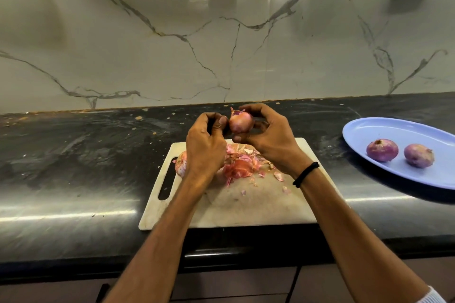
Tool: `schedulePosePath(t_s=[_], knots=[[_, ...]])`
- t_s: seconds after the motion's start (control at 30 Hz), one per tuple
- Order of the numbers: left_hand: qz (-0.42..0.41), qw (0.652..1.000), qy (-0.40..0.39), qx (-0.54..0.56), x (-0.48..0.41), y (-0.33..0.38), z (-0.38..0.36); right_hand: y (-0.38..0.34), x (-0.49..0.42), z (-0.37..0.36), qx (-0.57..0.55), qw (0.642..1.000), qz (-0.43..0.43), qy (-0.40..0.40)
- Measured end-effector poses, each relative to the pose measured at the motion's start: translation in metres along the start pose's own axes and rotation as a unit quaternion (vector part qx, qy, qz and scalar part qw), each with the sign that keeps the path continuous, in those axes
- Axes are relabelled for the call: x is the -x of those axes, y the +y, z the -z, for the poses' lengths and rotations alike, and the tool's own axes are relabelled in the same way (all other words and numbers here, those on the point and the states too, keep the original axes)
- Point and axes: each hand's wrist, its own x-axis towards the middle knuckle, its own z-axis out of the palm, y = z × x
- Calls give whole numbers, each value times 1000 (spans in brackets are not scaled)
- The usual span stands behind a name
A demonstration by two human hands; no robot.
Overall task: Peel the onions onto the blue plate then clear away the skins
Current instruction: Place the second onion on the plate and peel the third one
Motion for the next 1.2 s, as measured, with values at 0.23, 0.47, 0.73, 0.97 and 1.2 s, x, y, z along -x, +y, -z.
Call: schedulePosePath(t_s=[0.23,0.47,0.73,0.97,1.2], knots=[[-34,999,-19,-2,2,1,0,3,2,-3,78,996,31,15],[-46,998,32,-8,0,-3,2,3,4,-7,106,992,65,20],[-57,998,27,8,7,4,-4,-3,3,-9,97,993,46,54],[47,996,-8,81,1,1,1,3,1,-9,115,991,57,46],[213,932,-40,290,-3,4,4,8,0,-4,92,994,52,11]])
